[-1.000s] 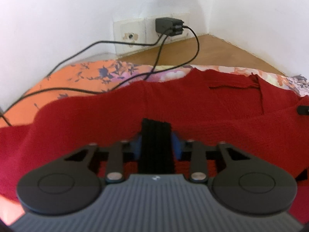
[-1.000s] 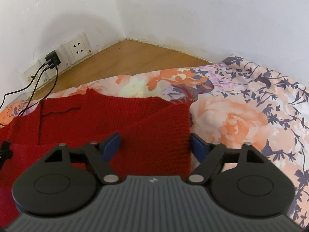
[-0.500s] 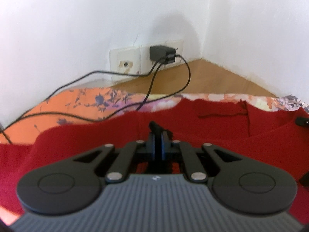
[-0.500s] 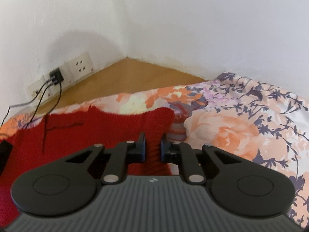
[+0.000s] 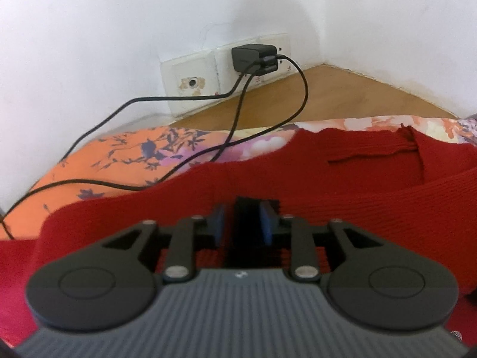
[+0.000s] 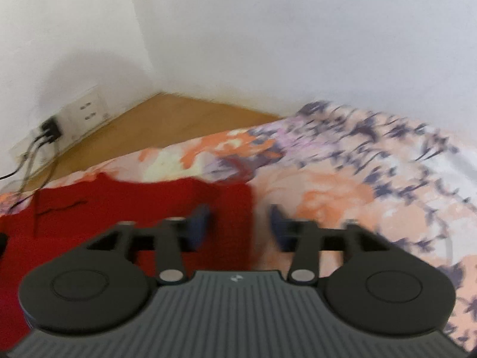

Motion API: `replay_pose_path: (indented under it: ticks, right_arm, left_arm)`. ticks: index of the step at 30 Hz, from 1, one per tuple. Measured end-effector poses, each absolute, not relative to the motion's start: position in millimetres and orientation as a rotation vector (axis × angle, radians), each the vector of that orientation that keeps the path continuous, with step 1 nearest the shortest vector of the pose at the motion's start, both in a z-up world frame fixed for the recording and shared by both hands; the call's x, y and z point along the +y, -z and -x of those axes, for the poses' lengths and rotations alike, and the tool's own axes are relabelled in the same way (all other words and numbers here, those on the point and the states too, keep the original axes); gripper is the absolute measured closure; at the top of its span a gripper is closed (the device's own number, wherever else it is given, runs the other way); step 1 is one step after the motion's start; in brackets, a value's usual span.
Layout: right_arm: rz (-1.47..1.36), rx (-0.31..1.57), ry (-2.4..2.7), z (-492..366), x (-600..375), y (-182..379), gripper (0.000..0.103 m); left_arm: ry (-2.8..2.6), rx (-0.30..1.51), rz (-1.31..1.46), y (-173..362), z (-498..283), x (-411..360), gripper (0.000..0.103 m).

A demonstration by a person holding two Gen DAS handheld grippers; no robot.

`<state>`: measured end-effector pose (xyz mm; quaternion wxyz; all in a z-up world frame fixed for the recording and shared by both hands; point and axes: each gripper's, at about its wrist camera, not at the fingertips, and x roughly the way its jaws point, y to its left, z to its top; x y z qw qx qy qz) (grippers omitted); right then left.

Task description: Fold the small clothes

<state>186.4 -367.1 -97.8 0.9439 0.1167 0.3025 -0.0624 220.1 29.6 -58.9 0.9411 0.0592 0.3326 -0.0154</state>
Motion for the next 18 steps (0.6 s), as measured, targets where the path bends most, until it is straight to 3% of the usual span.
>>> replay_pose_path:
  ticks: [7, 18]
  right_arm:
    - [-0.23, 0.595, 0.046, -170, -369, 70, 0.025]
    - [-0.274, 0.697, -0.081, -130, -327, 68, 0.017]
  left_arm:
    - [0.033, 0.727, -0.071, 42, -210, 37, 0.061]
    - [-0.059, 0.782, -0.02, 14, -171, 64, 0.061]
